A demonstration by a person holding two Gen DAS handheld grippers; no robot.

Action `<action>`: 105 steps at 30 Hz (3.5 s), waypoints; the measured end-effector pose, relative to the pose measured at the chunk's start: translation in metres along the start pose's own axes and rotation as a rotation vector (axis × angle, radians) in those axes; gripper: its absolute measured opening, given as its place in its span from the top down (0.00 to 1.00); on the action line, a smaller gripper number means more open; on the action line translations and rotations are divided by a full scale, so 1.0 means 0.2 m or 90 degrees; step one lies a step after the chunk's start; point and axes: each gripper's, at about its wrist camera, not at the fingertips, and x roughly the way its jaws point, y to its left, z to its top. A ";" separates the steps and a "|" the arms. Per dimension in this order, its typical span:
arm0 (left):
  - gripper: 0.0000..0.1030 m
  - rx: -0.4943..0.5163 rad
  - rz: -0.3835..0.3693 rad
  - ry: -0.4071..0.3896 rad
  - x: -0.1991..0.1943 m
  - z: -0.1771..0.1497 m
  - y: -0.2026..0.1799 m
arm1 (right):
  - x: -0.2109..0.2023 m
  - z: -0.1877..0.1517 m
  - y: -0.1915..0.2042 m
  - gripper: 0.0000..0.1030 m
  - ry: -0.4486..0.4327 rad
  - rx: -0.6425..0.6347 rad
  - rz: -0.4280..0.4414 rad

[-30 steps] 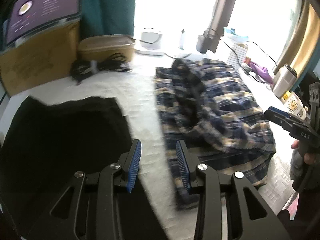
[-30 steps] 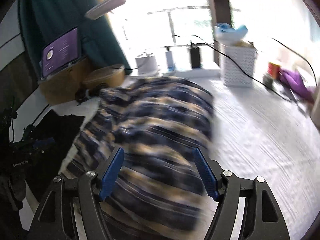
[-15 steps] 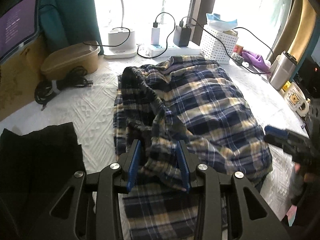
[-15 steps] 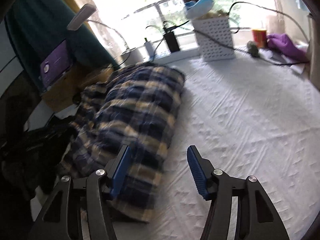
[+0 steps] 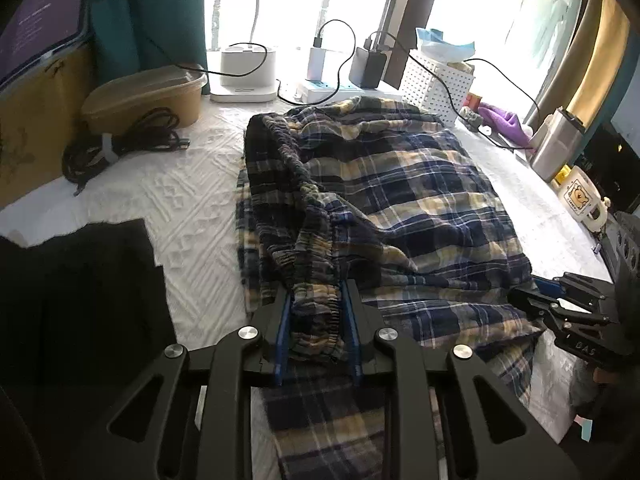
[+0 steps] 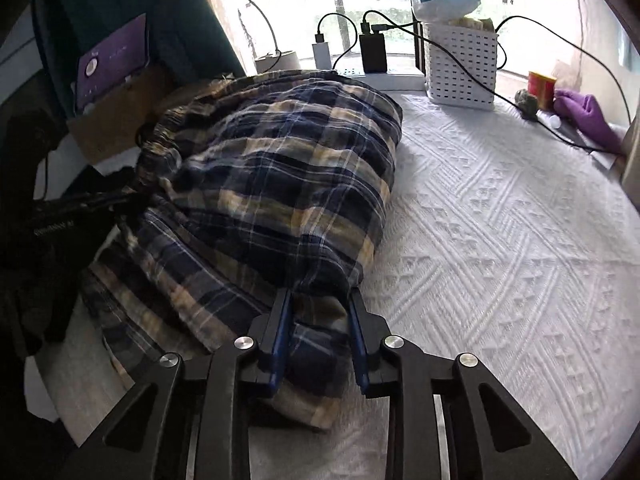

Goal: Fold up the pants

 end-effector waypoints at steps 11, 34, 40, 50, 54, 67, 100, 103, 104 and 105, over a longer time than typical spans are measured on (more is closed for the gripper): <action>0.78 0.001 -0.009 -0.015 -0.04 -0.07 0.03 | -0.10 -0.13 0.06 0.91 -0.010 0.018 -0.028; 0.54 -0.048 -0.023 -0.057 -0.15 0.15 0.22 | -0.22 0.05 -0.23 0.89 -0.070 0.078 -0.033; 0.50 0.024 -0.006 -0.049 0.01 0.28 0.14 | -0.12 0.26 -0.29 0.17 -0.100 0.089 -0.004; 0.50 0.074 0.012 -0.050 0.10 0.36 0.10 | 0.03 0.50 -0.27 0.17 -0.099 0.042 0.008; 0.50 0.103 -0.002 -0.049 0.11 0.35 0.07 | 0.09 0.54 -0.27 0.17 -0.093 0.032 0.013; 0.54 0.082 -0.010 -0.002 0.26 0.32 0.11 | 0.29 0.55 -0.24 0.45 -0.046 0.010 0.060; 0.85 0.086 0.001 0.018 0.51 0.48 0.22 | 0.44 0.63 -0.27 0.85 -0.037 0.042 0.007; 0.84 0.053 0.028 0.006 0.46 0.52 0.28 | 0.44 0.62 -0.26 0.84 -0.040 0.052 -0.018; 0.84 0.041 0.039 -0.002 0.44 0.53 0.30 | 0.44 0.62 -0.27 0.84 -0.041 0.054 -0.023; 0.83 0.029 0.040 -0.010 0.42 0.54 0.33 | 0.43 0.62 -0.27 0.84 -0.042 0.061 -0.027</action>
